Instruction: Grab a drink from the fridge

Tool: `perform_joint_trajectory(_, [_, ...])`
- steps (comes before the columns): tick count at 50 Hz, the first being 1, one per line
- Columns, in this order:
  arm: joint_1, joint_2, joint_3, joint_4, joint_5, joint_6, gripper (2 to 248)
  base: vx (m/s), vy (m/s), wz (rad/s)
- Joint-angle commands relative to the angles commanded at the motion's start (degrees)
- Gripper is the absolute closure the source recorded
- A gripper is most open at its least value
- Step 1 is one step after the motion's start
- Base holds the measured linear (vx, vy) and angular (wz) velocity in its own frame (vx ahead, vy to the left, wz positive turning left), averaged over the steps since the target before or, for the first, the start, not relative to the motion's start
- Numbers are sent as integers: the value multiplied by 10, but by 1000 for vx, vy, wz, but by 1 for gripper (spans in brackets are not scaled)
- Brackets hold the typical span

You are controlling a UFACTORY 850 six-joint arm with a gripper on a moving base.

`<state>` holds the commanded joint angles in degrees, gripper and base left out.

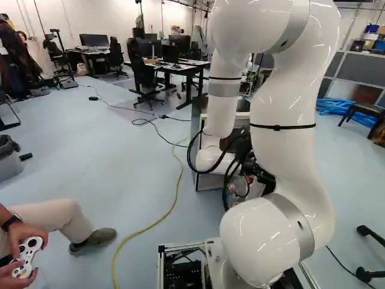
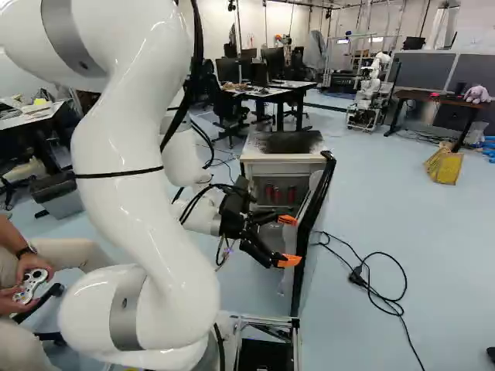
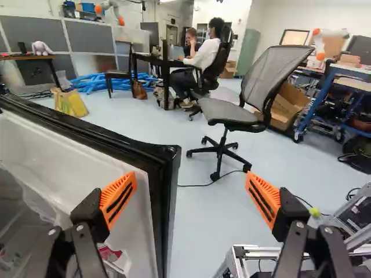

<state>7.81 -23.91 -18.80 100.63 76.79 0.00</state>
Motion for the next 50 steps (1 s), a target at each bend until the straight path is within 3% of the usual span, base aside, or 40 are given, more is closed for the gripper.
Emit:
perform_joint_trajectory(17, [-82,-5,-24,0,5,0,3,0,0,0])
perform_joint_trajectory(50, [-238,-32,-114,0,5,0,3,0,0,0])
